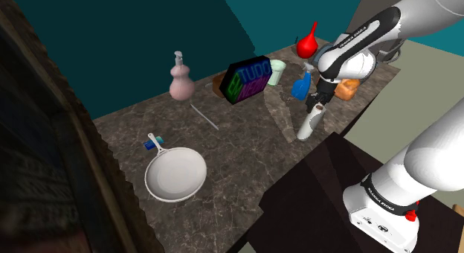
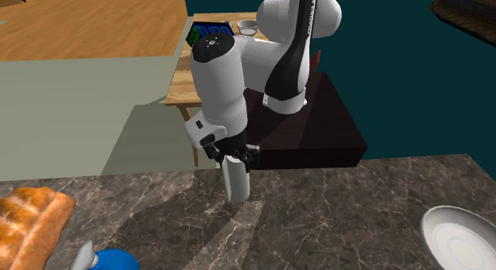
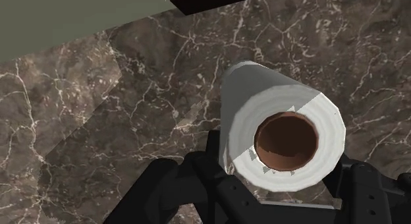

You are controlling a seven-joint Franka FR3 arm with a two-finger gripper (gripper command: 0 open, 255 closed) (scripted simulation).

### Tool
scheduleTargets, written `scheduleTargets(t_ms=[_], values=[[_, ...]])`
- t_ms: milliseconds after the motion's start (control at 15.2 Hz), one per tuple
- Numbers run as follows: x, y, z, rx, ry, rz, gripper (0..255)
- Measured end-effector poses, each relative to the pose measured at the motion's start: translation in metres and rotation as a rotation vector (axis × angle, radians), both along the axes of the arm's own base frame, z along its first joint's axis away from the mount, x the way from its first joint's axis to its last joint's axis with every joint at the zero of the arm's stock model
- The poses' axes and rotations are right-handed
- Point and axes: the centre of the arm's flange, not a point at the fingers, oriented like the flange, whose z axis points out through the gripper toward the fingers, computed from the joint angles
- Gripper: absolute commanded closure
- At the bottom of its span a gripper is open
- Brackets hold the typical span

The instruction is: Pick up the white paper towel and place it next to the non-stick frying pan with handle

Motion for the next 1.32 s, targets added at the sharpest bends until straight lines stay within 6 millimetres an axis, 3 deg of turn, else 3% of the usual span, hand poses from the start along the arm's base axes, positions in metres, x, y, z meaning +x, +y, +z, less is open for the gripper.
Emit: scheduleTargets(t_ms=[1320], values=[[0.001, -0.001, 0.105, 0.0, 0.0, 0.0, 255]])
